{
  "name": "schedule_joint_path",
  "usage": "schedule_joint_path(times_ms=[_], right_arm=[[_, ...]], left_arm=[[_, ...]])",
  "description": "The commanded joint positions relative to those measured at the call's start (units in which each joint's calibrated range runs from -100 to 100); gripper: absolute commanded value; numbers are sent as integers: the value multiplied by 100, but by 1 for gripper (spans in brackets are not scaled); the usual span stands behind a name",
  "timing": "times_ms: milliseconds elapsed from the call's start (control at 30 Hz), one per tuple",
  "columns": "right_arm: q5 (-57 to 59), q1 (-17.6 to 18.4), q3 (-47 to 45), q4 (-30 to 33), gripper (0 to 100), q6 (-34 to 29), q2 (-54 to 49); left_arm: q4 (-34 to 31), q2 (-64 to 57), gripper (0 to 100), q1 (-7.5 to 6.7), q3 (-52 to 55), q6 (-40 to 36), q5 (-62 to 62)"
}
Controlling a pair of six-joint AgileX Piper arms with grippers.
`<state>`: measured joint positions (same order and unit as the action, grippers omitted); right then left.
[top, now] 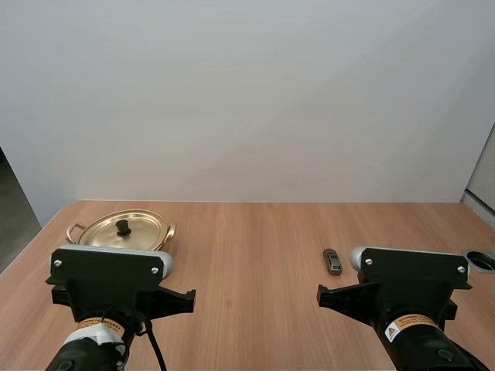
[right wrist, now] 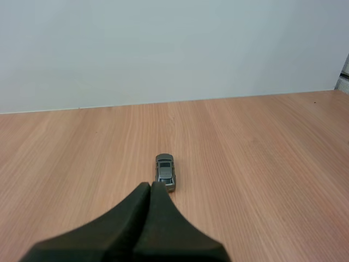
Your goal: Open the pot, put the car inside, and close it
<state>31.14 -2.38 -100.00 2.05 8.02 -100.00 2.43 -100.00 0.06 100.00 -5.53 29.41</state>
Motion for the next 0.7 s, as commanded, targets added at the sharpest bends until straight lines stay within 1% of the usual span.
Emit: schedule_joint_path(times_ms=[0, 233, 400, 533, 567, 600, 633, 667], right_arm=[[8, -3, 0, 6, 0, 0, 0], [8, -3, 0, -6, 0, -10, 0], [8, -3, 0, -407, 0, -11, 0], [8, -3, 0, -466, 0, -11, 0], [-70, -3, 0, -334, 0, -11, 0], [-242, -3, 0, -57, 0, -11, 0], [-452, -3, 0, 388, 0, -11, 0], [-533, -3, 0, 978, 0, -11, 0]], left_arm=[[0, 0, 0, -1, 0, -3, 4], [77, 0, 0, -1, 0, -59, 4], [77, 0, 0, -1, 0, -59, 4], [65, 0, 0, -1, 0, -25, -35], [-37, 0, 0, -1, 0, 85, -116], [-292, 0, 0, -1, -23, 256, -200], [-626, 0, 0, -1, -190, 422, -201], [-1057, 0, 0, -1, -388, 598, -201]])
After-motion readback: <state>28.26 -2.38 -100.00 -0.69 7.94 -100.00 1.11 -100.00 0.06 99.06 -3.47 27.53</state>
